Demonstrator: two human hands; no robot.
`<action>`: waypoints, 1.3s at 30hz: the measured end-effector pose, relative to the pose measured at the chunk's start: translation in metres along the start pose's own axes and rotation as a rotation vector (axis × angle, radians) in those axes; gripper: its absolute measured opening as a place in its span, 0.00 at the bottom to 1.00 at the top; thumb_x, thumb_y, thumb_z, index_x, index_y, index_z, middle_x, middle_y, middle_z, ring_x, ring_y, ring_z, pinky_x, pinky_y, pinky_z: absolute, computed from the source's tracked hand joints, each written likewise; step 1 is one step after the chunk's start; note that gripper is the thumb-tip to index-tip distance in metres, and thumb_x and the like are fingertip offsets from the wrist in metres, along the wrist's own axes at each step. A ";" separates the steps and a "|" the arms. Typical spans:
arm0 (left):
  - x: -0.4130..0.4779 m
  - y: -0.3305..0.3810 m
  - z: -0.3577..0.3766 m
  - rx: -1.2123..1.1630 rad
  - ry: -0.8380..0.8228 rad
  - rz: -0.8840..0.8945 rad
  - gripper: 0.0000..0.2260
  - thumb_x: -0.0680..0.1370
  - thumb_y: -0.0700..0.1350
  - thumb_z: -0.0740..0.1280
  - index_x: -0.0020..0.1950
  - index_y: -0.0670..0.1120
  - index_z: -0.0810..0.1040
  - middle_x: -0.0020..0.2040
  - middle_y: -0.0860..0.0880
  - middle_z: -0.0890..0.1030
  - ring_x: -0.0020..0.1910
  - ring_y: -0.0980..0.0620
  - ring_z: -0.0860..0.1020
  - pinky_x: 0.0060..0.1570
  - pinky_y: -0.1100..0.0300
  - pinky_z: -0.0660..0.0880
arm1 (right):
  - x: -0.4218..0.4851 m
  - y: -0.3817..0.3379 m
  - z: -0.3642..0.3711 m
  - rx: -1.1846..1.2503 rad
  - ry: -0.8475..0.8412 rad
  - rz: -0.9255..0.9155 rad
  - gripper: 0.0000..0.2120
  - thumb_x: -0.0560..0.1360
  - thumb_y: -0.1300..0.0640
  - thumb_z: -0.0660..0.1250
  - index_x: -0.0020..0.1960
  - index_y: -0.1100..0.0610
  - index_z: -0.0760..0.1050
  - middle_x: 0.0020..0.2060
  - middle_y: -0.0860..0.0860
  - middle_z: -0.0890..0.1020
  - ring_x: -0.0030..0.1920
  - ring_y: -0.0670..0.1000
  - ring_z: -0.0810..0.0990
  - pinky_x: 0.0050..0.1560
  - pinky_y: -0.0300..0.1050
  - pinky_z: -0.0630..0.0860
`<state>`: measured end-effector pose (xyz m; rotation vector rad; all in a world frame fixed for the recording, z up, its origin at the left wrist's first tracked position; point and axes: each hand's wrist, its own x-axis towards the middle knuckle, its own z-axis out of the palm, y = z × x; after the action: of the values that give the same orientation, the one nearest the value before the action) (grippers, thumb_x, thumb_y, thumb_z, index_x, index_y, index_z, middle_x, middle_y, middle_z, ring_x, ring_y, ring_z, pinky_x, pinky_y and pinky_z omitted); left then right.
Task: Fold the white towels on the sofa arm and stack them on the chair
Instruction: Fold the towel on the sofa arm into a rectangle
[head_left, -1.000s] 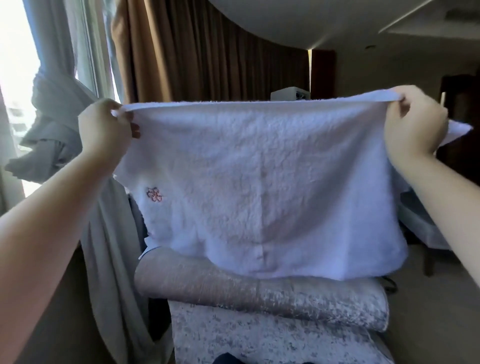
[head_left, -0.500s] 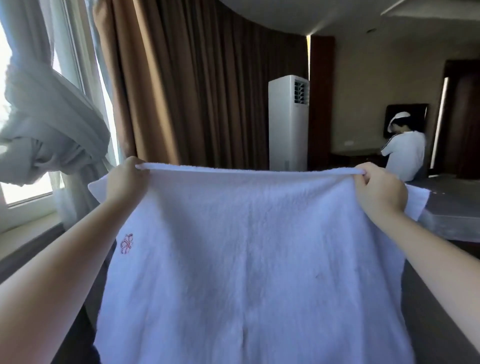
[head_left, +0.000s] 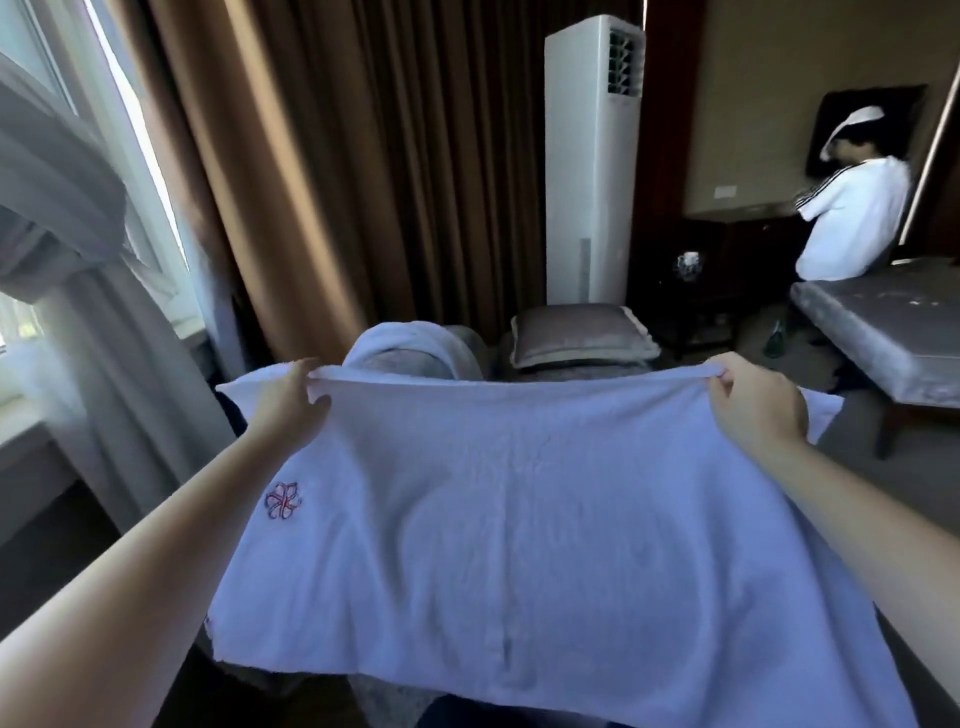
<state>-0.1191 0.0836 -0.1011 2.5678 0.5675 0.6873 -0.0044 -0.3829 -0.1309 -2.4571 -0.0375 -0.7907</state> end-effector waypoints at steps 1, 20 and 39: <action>0.003 -0.003 0.009 0.010 -0.036 -0.014 0.29 0.79 0.41 0.64 0.78 0.47 0.57 0.63 0.37 0.77 0.55 0.37 0.77 0.49 0.52 0.69 | 0.000 0.004 0.013 -0.004 -0.033 -0.001 0.13 0.79 0.61 0.56 0.59 0.56 0.76 0.35 0.55 0.76 0.39 0.58 0.71 0.31 0.46 0.60; -0.174 0.119 0.158 -0.051 -0.121 0.860 0.19 0.75 0.48 0.58 0.59 0.41 0.79 0.62 0.45 0.80 0.61 0.44 0.78 0.65 0.40 0.69 | -0.141 0.085 -0.009 0.021 -0.038 -0.075 0.21 0.73 0.47 0.58 0.57 0.60 0.77 0.56 0.55 0.79 0.53 0.58 0.74 0.52 0.42 0.65; -0.200 0.149 0.204 -0.118 0.152 0.752 0.10 0.75 0.43 0.64 0.50 0.41 0.82 0.55 0.46 0.83 0.58 0.44 0.79 0.61 0.42 0.71 | -0.144 0.129 -0.032 0.363 -0.069 0.420 0.07 0.76 0.52 0.68 0.41 0.53 0.77 0.40 0.47 0.78 0.40 0.46 0.77 0.39 0.38 0.70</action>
<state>-0.1260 -0.1945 -0.2636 2.5955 -0.4278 1.1137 -0.1164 -0.4890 -0.2526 -2.0464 0.2773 -0.4666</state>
